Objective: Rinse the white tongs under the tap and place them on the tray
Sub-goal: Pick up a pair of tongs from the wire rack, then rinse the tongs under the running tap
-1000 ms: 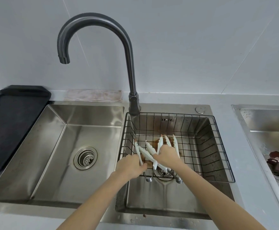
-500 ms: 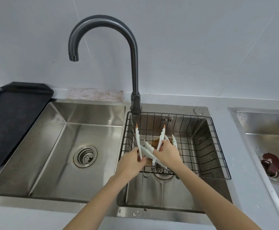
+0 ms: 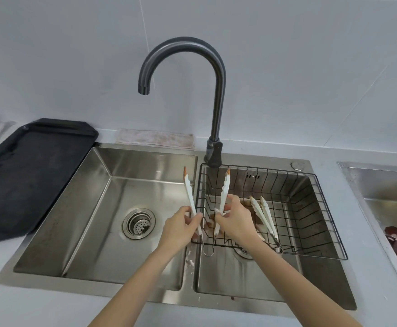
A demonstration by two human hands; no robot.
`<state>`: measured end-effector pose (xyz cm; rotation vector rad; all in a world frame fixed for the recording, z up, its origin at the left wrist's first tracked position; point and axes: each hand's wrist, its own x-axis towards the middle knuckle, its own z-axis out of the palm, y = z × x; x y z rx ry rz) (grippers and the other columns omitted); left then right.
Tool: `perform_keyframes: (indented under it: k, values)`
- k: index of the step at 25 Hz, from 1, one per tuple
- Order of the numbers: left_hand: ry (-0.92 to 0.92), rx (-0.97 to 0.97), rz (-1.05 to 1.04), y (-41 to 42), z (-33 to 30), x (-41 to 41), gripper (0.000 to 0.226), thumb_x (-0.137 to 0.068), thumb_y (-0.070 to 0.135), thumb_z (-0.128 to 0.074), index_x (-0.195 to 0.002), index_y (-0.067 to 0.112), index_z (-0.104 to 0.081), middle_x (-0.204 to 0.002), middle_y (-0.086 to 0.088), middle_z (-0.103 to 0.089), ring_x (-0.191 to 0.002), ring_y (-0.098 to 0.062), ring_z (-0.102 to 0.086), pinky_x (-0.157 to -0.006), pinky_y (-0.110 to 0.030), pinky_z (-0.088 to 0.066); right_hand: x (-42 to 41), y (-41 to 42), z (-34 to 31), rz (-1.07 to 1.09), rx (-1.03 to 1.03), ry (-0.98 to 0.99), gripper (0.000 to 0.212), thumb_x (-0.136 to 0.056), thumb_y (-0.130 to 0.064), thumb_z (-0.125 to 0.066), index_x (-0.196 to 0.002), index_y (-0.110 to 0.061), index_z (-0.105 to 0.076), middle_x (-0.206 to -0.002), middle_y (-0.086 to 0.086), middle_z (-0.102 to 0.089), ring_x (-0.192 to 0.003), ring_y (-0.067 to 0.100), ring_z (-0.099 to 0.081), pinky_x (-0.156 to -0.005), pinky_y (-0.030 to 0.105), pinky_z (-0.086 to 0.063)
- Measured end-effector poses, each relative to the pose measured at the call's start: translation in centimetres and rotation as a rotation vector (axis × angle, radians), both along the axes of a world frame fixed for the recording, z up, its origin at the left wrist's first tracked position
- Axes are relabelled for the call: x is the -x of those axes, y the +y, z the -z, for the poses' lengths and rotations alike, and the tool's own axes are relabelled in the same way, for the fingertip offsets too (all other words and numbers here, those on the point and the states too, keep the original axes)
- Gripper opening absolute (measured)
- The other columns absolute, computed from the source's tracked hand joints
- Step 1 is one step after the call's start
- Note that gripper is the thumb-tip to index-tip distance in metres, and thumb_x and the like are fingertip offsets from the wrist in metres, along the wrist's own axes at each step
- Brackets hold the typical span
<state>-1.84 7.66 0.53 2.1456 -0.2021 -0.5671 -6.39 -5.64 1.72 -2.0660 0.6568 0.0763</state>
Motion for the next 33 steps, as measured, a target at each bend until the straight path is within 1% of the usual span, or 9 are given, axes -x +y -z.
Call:
perform_keyframes:
  k: [2, 5, 9, 13, 17, 22, 26, 30, 33]
  values:
    - [0.037, 0.031, -0.025, 1.6, 0.1, -1.0, 0.028, -0.091, 0.031, -0.051, -0.113, 0.014, -0.052, -0.067, 0.008, -0.059, -0.053, -0.009, -0.064, -0.058, -0.022, -0.052, -0.6, 1.7, -0.4, 0.003, -0.019, -0.009, 0.051, -0.088, -0.013, -0.056, -0.136, -0.011, -0.038, -0.094, -0.002, -0.055, -0.083, 0.013, -0.058, -0.069, 0.024, -0.050]
    - [0.081, 0.097, -0.048, 3.9, -0.1, -2.1, 0.014, -0.091, 0.026, -0.052, -0.101, 0.017, -0.047, -0.069, 0.006, -0.058, -0.038, 0.006, -0.057, -0.040, -0.009, -0.045, -1.4, 3.9, -0.6, 0.005, -0.004, -0.021, 0.056, -0.087, -0.013, -0.057, -0.139, -0.011, -0.035, -0.104, 0.003, -0.060, -0.089, 0.015, -0.059, -0.079, 0.029, -0.052]
    - [0.143, 0.166, -0.090, 7.1, -0.3, -4.4, 0.011, -0.089, 0.020, -0.056, -0.096, 0.016, -0.048, -0.072, 0.001, -0.061, -0.038, 0.004, -0.059, -0.043, -0.011, -0.049, -3.4, 7.2, -0.4, 0.022, 0.008, -0.032, 0.059, -0.087, -0.014, -0.057, -0.140, -0.010, -0.033, -0.107, 0.004, -0.059, -0.088, 0.014, -0.056, -0.083, 0.030, -0.049]
    - [0.210, 0.218, -0.105, 9.9, -0.4, -7.2, 0.006, -0.088, 0.016, -0.058, -0.092, 0.013, -0.054, -0.078, -0.012, -0.067, -0.062, -0.018, -0.068, -0.060, -0.024, -0.058, -5.7, 9.9, -0.5, 0.050, -0.012, -0.036, 0.061, -0.087, -0.014, -0.059, -0.141, -0.013, -0.031, -0.119, 0.004, -0.061, -0.085, 0.011, -0.055, -0.074, 0.022, -0.046]
    - [0.271, 0.270, -0.093, 11.3, -1.0, -9.9, 0.007, -0.088, 0.015, -0.057, -0.085, 0.020, -0.054, -0.080, -0.014, -0.068, -0.074, -0.030, -0.068, -0.079, -0.041, -0.058, -8.1, 11.3, -0.7, 0.077, -0.033, -0.050, 0.059, -0.086, -0.013, -0.059, -0.139, -0.015, -0.034, -0.109, 0.000, -0.061, -0.073, 0.002, -0.054, -0.056, 0.009, -0.040]
    - [0.316, 0.355, -0.122, 11.2, -1.7, -11.5, 0.013, -0.089, 0.014, -0.057, -0.081, 0.025, -0.053, -0.079, -0.010, -0.064, -0.070, -0.026, -0.067, -0.069, -0.029, -0.058, -9.7, 10.9, -0.8, 0.085, -0.035, -0.086, 0.057, -0.088, -0.017, -0.059, -0.140, -0.014, -0.035, -0.111, -0.001, -0.061, -0.084, 0.011, -0.059, -0.073, 0.021, -0.048]
    - [0.332, 0.381, -0.175, 10.9, -1.1, -12.6, 0.008, -0.090, 0.012, -0.055, -0.096, 0.016, -0.055, -0.080, -0.009, -0.063, -0.069, -0.023, -0.066, -0.058, -0.020, -0.057, -10.6, 8.9, -1.0, 0.162, -0.017, -0.124, 0.048, -0.092, -0.023, -0.054, -0.137, -0.012, -0.042, -0.120, 0.002, -0.060, -0.093, 0.010, -0.057, -0.084, 0.034, -0.056]
    - [0.338, 0.366, -0.215, 10.9, -0.6, -13.5, 0.010, -0.090, 0.009, -0.053, -0.098, 0.014, -0.057, -0.079, -0.009, -0.063, -0.068, -0.021, -0.066, -0.056, -0.019, -0.056, -12.0, 4.1, -1.6, 0.430, 0.114, -0.239, 0.041, -0.092, -0.019, -0.053, -0.132, -0.010, -0.043, -0.129, 0.008, -0.048, -0.084, 0.012, -0.054, -0.076, 0.026, -0.049]
    - [0.341, 0.362, -0.254, 10.8, -0.2, -14.3, 0.008, -0.090, 0.010, -0.054, -0.092, 0.017, -0.057, -0.078, -0.008, -0.064, -0.068, -0.020, -0.066, -0.057, -0.020, -0.057, -13.7, 1.0, -1.5, 0.439, 0.232, -0.214, 0.042, -0.091, -0.020, -0.055, -0.127, -0.004, -0.042, -0.131, 0.013, -0.040, -0.086, 0.019, -0.055, -0.075, 0.028, -0.044]
